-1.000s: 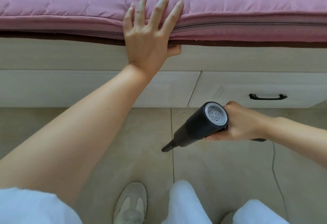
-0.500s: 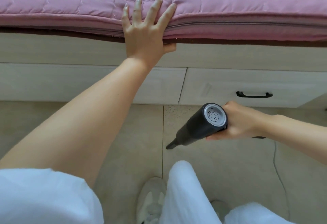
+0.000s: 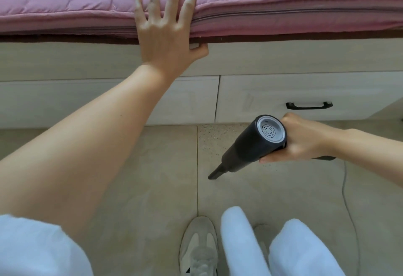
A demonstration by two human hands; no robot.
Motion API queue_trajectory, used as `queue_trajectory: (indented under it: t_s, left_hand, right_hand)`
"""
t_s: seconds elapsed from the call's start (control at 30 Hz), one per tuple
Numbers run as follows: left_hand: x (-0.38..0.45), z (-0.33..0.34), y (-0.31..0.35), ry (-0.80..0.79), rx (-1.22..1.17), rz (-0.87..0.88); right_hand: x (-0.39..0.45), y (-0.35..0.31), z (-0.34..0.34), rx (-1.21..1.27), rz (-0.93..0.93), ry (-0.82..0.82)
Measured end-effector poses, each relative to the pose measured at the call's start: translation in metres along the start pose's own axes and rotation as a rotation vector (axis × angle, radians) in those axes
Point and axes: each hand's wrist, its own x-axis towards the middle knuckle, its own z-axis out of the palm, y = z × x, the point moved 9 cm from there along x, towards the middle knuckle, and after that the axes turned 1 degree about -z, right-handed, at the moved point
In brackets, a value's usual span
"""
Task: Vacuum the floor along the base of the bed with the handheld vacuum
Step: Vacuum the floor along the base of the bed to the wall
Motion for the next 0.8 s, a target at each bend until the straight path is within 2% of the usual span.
queue_trajectory:
  t_s: [0.17,0.57,0.8]
  left_hand:
    - [0.008,-0.004,0.030,0.090,0.000,0.076]
    - [-0.002,0.002,0.031,0.222,0.037,0.075]
    - [-0.001,0.001,0.030,0.256,0.036,0.056]
  right_hand:
    - [-0.004,0.004,0.006,0.012,-0.020,-0.073]
    - [0.013,0.014,-0.013,-0.088,-0.073,0.136]
    - [0.025,0.013,-0.015,-0.062,-0.017,0.131]
